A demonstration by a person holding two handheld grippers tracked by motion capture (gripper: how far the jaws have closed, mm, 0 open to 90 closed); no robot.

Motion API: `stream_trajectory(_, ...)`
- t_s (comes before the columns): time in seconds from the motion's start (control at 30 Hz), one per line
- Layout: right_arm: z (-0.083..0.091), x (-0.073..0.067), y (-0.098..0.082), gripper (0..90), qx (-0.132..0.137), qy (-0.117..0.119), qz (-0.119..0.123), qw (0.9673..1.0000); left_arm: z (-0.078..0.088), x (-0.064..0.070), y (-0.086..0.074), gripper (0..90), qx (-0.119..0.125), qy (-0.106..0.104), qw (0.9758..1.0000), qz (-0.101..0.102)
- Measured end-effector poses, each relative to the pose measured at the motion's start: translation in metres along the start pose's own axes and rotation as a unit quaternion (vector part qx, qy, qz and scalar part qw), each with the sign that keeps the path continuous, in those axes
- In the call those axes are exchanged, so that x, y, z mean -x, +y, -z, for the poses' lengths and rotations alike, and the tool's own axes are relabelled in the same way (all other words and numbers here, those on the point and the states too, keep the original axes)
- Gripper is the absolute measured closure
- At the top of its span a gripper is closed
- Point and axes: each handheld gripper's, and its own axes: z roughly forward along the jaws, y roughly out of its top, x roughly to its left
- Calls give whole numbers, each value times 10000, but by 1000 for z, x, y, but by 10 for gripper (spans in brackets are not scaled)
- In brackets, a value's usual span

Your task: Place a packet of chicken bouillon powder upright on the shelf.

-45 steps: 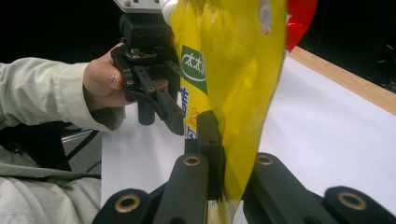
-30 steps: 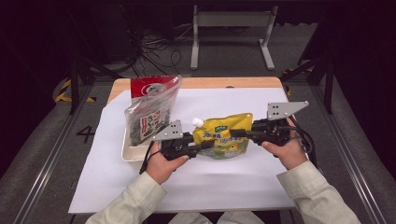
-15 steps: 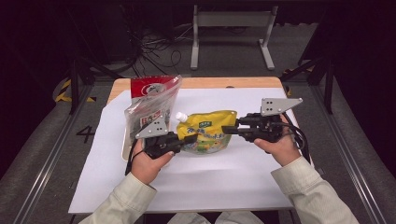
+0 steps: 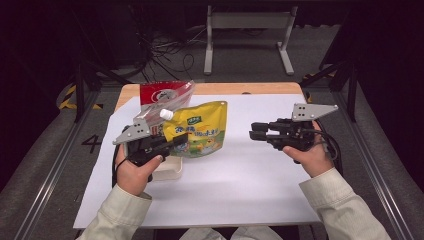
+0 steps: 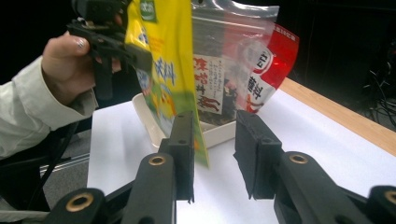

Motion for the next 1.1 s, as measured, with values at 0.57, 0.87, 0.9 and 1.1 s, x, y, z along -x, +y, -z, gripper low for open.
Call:
stream_trajectory(0.57,-3,2,-5,661,-56,-32,-48,10000,52,-12,-8,881,-77,509,9987,-22)
stream_trajectory(0.87,-4,3,-7,651,-62,-20,-84,9999,75,-34,-17,880,-252,144,9996,4)
stream_trajectory(0.9,-4,3,-7,650,-59,-17,-83,9999,76,-35,-17,881,-272,126,9995,-9)
stream_trajectory(1.1,-1,4,-9,643,-34,-35,-110,9999,82,-43,-20,881,-308,88,9995,74)
